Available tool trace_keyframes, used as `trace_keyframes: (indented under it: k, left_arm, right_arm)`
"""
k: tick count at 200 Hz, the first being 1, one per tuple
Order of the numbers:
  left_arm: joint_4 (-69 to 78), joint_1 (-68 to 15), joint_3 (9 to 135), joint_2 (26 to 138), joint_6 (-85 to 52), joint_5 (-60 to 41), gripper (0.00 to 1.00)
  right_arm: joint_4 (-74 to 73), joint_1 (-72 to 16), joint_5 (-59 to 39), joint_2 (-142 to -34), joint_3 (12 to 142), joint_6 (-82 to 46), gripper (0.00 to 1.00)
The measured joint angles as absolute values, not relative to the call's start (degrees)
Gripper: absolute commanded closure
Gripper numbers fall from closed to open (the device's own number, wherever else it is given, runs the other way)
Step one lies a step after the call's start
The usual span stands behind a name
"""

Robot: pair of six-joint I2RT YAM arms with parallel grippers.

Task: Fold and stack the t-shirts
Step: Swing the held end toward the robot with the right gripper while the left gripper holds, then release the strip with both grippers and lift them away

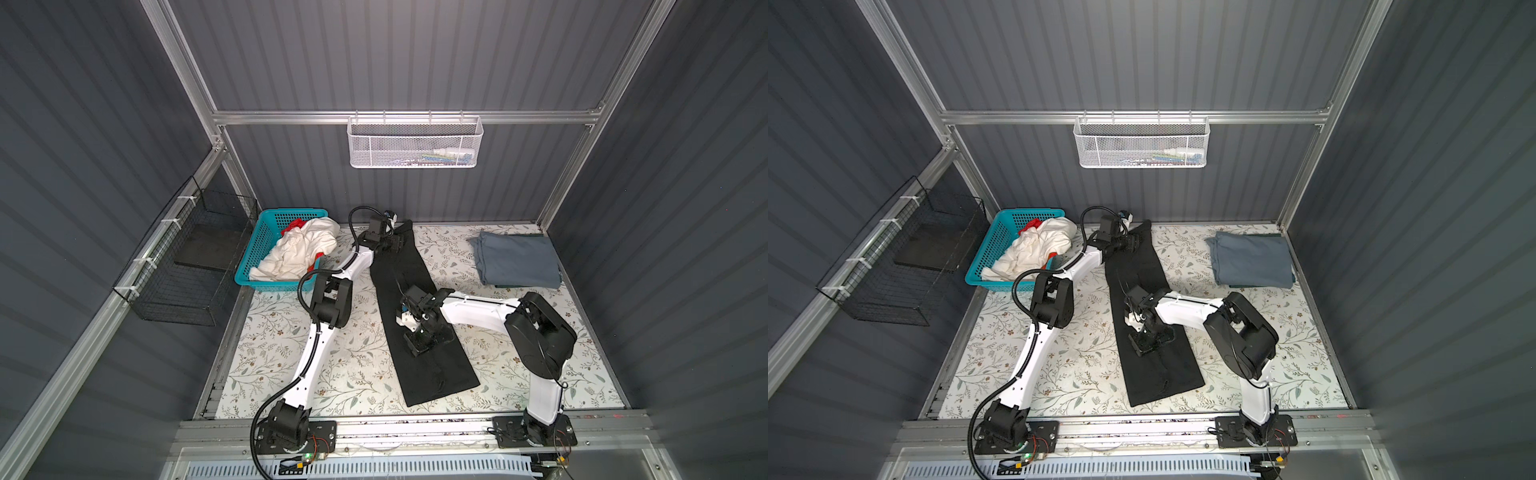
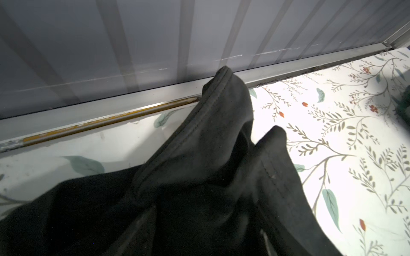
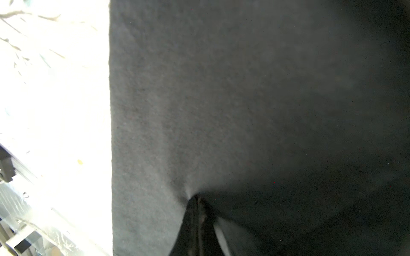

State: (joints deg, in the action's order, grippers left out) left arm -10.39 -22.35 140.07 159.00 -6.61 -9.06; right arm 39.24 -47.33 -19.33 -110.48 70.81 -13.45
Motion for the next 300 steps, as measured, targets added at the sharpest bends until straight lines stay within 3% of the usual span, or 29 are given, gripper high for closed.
trace_keyframes:
  k: [61,163,182,193,208,232,253,300]
  left_arm:
    - [-10.26,-22.35,142.26,160.22,-6.15,-11.73,0.19]
    - [-7.16,-22.02,143.31,161.86,-6.2,-20.51,0.17]
    - [-6.76,-22.02,143.06,161.86,-6.13,-20.88,0.12]
    - [-5.96,-22.02,142.32,161.77,-5.93,-20.97,0.01]
    - [-4.69,-22.02,140.62,161.03,-5.54,-21.12,0.0]
    - [-3.55,-22.02,136.55,158.65,-5.3,-20.84,0.0]
    - [-3.16,-22.02,132.9,156.24,-4.97,-20.62,0.0]
    - [-2.02,-22.02,127.74,151.0,-4.47,-20.36,0.0]
  right_arm:
    - [39.81,-47.46,-22.15,-112.46,72.88,-12.58,1.0]
    - [41.04,-48.95,-25.76,-117.64,79.46,-11.53,1.0]
    - [41.91,-49.04,-25.69,-118.34,80.51,-11.6,1.0]
    - [42.02,-49.04,-25.69,-118.56,80.82,-11.75,1.0]
    - [42.02,-49.06,-25.61,-118.56,80.82,-12.01,0.9]
    - [41.85,-49.21,-26.94,-118.45,81.08,-12.73,0.52]
    - [41.47,-50.22,-26.96,-117.67,81.36,-13.08,0.33]
    - [40.69,-50.39,-24.1,-116.84,81.36,-14.35,0.29]
